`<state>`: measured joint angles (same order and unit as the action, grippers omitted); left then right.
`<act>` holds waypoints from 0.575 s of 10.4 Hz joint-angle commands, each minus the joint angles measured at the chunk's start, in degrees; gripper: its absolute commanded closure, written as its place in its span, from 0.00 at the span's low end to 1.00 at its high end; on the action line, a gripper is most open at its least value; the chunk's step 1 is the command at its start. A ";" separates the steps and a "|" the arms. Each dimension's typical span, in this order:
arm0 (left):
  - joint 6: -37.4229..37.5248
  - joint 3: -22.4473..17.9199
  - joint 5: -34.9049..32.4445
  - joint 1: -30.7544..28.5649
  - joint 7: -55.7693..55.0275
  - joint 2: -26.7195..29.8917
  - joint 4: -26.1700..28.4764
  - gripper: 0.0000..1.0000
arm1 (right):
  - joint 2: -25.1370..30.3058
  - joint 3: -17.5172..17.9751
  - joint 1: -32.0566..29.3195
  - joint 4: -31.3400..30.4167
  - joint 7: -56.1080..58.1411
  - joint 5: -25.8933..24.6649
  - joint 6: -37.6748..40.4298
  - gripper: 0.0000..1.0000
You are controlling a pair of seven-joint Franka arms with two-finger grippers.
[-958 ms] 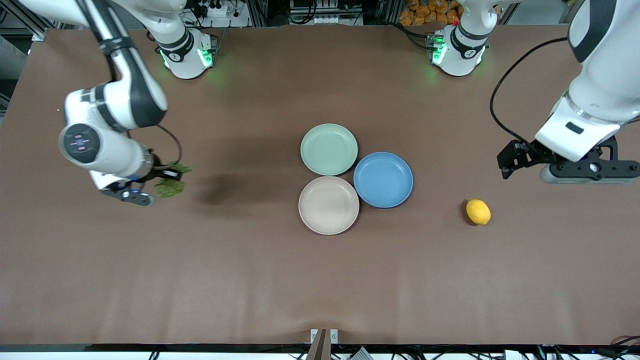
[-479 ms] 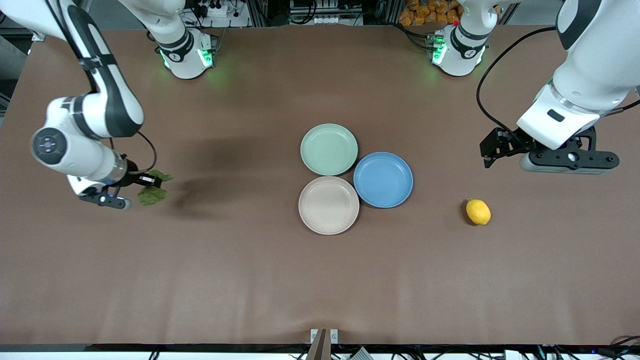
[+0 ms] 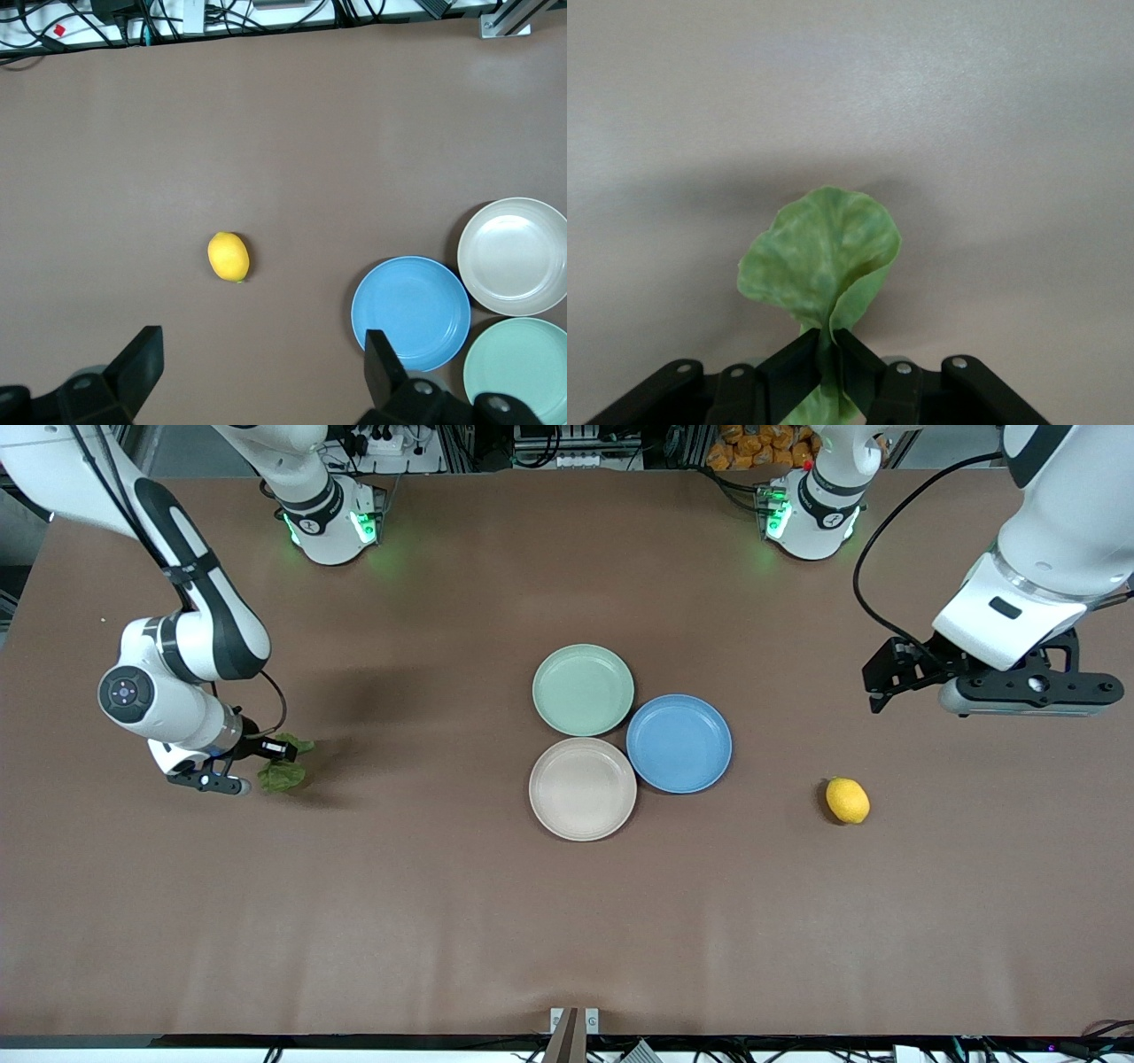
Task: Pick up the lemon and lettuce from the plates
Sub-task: 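Carry the lettuce away from the plates with the right gripper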
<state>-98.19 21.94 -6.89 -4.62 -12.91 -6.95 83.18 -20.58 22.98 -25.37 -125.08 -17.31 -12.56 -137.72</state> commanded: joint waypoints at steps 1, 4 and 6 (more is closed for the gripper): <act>0.90 -1.11 1.53 -0.74 -0.01 1.85 0.58 0.00 | -2.19 0.75 -1.96 0.27 0.52 -1.42 -1.85 0.79; 1.69 -2.07 1.53 -1.61 0.08 1.85 0.76 0.00 | -1.40 0.49 -1.88 0.71 -0.18 -1.42 -0.71 0.00; 1.77 -2.17 1.53 -2.58 0.34 1.77 0.93 0.00 | 1.40 0.49 -1.18 2.46 -0.18 -1.07 4.35 0.00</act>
<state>-97.15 19.86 -6.89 -5.70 -12.91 -6.26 83.24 -22.47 22.82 -26.33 -124.28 -17.18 -12.91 -138.69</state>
